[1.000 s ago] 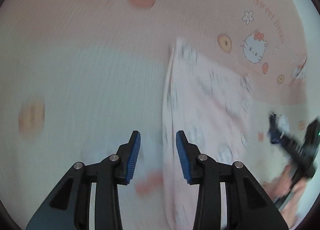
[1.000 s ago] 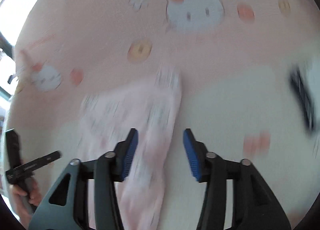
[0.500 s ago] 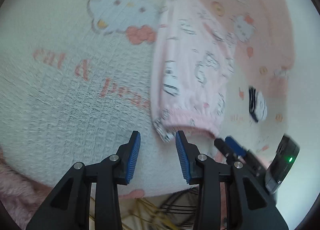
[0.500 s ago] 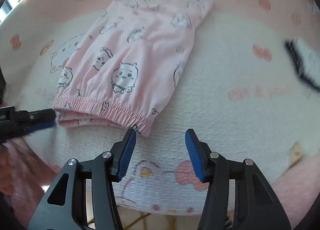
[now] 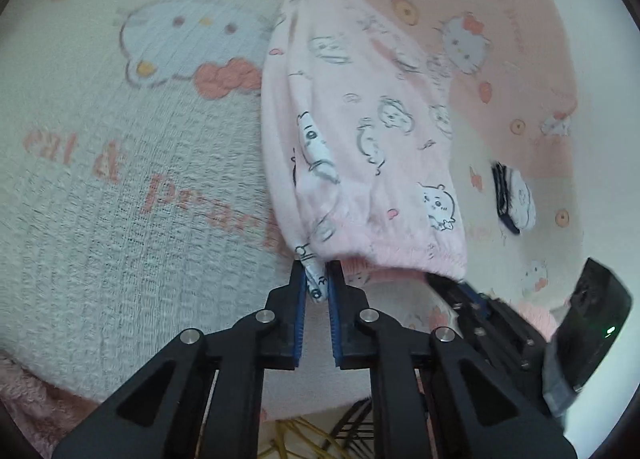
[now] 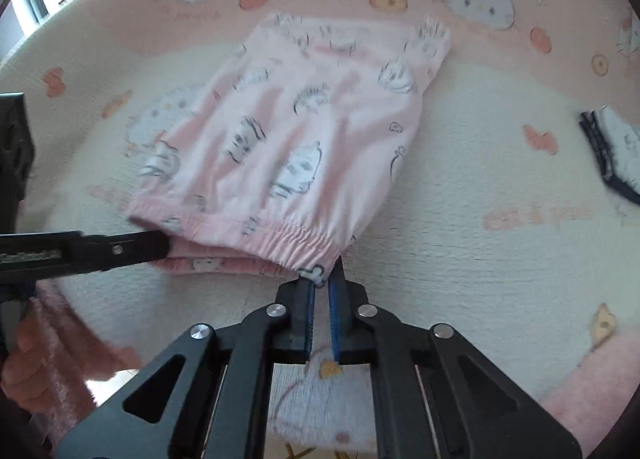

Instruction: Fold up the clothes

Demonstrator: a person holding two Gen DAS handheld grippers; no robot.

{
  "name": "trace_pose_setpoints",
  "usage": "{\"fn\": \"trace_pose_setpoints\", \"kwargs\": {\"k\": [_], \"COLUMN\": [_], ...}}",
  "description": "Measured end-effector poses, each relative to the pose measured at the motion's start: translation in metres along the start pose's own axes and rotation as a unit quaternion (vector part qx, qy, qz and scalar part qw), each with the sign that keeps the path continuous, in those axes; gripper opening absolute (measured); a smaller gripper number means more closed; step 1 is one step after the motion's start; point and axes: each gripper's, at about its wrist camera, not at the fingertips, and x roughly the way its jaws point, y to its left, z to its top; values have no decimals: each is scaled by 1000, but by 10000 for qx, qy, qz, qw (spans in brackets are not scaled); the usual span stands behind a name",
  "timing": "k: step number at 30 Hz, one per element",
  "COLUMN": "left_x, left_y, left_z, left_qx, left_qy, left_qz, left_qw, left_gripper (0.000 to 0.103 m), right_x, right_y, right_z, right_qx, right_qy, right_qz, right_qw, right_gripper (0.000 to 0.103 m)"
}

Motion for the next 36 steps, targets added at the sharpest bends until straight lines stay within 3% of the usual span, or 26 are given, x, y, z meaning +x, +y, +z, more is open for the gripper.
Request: {"fn": "trace_pose_setpoints", "kwargs": {"k": [5, 13, 14, 15, 17, 22, 30, 33, 36], "left_x": [-16, -7, -10, -14, -20, -13, 4, 8, 15], "left_y": [-6, 22, 29, 34, 39, 40, 40, 44, 43], "left_z": [-13, -26, -24, -22, -19, -15, -14, -11, -9], "left_qx": [150, -226, -399, -512, -594, -549, -842, -1096, -1109], "left_qy": [4, 480, 415, 327, 171, 186, 239, 193, 204], "left_qz": [-129, 92, 43, -47, -175, -152, -541, -888, -866], "left_qw": [9998, 9985, 9983, 9981, 9979, 9982, 9947, 9898, 9898], "left_gripper": [10, 8, 8, 9, 14, 19, 19, 19, 19], "right_x": [-31, -13, -10, -9, -6, 5, 17, 18, 17], "right_y": [-20, -24, -27, -30, -34, -25, -33, -37, -43], "right_z": [-10, -30, -29, -27, -22, -10, -1, 2, 10], "right_qx": [264, 566, 708, 866, 1117, 858, 1325, 1458, 1636], "right_qy": [-48, 651, 651, 634, 572, 303, 396, 350, 203], "right_qz": [79, 20, 104, 246, 482, 288, 718, 773, 818], "right_qw": [9996, 9963, 9953, 9939, 9909, 9954, 9878, 9857, 9829], "right_gripper": [4, 4, 12, 30, 45, 45, 47, 47, 47]}}
